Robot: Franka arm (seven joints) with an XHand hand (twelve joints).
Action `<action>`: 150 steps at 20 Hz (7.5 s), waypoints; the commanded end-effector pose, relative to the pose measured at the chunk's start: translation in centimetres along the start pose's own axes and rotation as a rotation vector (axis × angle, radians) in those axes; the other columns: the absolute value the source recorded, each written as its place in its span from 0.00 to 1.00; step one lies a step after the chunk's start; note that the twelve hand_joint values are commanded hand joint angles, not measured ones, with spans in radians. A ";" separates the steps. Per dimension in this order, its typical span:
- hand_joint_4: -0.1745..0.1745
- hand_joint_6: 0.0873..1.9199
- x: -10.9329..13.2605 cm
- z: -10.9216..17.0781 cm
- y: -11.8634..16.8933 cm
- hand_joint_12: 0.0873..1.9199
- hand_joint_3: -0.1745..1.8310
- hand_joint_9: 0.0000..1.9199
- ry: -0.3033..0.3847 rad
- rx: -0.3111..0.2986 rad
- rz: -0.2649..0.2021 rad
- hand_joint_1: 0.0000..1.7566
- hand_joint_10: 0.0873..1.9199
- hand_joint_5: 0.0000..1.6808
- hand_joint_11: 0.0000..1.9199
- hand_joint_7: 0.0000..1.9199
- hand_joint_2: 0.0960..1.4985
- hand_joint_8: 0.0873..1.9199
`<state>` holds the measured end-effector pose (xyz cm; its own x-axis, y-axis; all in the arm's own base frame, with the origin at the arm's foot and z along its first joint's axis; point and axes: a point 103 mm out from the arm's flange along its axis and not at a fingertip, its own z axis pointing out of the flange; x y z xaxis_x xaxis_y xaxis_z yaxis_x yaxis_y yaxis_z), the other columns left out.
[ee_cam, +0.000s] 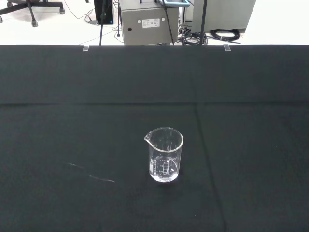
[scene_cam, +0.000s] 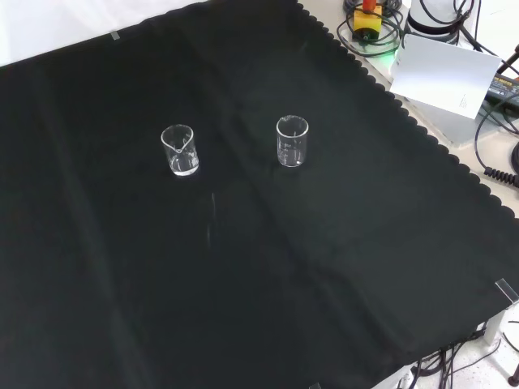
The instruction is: Pick up the beaker on the right.
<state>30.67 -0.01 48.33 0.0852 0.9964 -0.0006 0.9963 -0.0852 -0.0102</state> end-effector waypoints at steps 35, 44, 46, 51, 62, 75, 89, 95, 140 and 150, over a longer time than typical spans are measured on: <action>0.39 0.00 -4.5 14.8 14.7 0.71 0.23 0.16 0.048 0.082 0.031 0.05 0.33 0.21 0.05 0.06 0.81 0.27; 0.39 0.00 -5.5 21.2 19.5 0.71 0.21 0.19 0.143 0.081 -0.020 0.20 0.33 0.21 0.06 0.08 0.73 0.30; 0.39 0.00 -5.6 22.3 20.5 0.71 0.19 0.21 0.166 0.080 -0.045 0.33 0.33 0.22 0.07 0.10 0.66 0.31; 0.39 0.00 -6.5 25.0 22.6 0.71 0.32 0.23 0.252 0.095 -0.089 0.44 0.31 0.24 0.08 0.11 0.47 0.32; 0.39 0.00 -7.6 30.2 24.2 0.71 0.40 0.23 0.329 0.159 -0.147 0.46 0.31 0.27 0.08 0.14 0.37 0.34; 0.40 0.00 -7.6 33.9 24.1 0.71 0.40 0.26 0.384 0.166 -0.196 0.47 0.31 0.29 0.10 0.16 0.34 0.35; 0.39 0.00 -5.7 38.5 25.8 0.70 0.41 0.26 0.522 0.148 -0.276 0.52 0.30 0.30 0.10 0.17 0.31 0.35; 0.39 0.00 -5.1 39.9 26.7 0.70 0.42 0.27 0.566 0.176 -0.310 0.52 0.29 0.30 0.10 0.16 0.30 0.34; 0.41 0.00 -3.2 43.5 27.7 0.69 0.40 0.25 0.825 0.138 -0.293 0.50 0.29 0.32 0.08 0.17 0.30 0.35; 0.41 0.28 -2.9 43.6 27.7 0.67 0.39 0.29 0.819 0.140 -0.299 0.55 0.27 0.24 0.12 0.21 0.31 0.34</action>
<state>57.59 -5.37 4.47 -0.1436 0.6554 0.7415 0.9728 0.2311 -0.0159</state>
